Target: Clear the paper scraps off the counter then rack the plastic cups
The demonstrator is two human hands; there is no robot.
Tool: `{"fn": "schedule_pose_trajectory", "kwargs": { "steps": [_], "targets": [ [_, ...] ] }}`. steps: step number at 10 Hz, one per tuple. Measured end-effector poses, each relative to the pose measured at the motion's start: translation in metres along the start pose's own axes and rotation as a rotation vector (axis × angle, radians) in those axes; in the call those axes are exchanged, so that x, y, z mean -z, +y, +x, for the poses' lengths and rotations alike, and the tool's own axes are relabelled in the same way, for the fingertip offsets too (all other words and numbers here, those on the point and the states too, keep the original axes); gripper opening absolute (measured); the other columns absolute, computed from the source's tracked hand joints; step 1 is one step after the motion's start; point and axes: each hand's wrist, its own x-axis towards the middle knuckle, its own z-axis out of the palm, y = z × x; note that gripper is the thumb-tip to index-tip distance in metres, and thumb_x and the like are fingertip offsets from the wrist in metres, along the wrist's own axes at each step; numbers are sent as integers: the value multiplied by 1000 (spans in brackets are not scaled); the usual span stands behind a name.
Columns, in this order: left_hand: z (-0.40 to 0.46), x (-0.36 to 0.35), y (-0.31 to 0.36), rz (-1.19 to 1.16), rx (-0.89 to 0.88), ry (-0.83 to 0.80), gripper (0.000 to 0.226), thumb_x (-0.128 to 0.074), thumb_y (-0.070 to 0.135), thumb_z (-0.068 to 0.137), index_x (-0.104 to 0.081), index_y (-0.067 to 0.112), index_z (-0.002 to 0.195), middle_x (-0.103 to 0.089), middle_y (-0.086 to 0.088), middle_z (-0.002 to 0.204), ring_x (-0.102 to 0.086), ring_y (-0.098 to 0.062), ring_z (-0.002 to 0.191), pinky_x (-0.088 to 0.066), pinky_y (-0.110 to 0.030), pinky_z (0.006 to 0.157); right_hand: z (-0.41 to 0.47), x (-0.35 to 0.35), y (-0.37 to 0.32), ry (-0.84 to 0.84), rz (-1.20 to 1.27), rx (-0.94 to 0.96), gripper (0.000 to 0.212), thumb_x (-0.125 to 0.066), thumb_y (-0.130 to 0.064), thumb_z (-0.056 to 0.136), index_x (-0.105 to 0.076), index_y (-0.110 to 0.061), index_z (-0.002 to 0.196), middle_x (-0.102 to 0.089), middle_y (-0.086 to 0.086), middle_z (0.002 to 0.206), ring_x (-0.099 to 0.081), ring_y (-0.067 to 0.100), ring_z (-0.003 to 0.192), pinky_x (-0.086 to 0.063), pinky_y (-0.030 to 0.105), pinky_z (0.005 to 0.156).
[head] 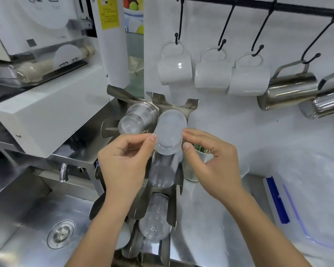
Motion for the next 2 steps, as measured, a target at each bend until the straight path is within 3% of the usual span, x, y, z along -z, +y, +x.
{"fn": "schedule_pose_trajectory", "kwargs": {
  "steps": [1,2],
  "targets": [
    [-9,6,6,-8,-46,-31,23,-79,4,86,-77,26,80,-75,2,70,-71,-9,66,-56,-17,69,-12,14,-5,11,-33,-39,14,-65,-5,89,-78,-9,94,-75,-2,100,-68,1,102,-49,15,94],
    [-21,10,7,-19,-88,-48,24,-77,1,87,-74,24,79,-73,10,68,-69,-7,65,-55,-17,69,-25,29,-11,46,-40,-78,14,-64,-4,89,-76,-10,92,-74,-6,96,-68,0,98,-50,15,91]
  ]
}}
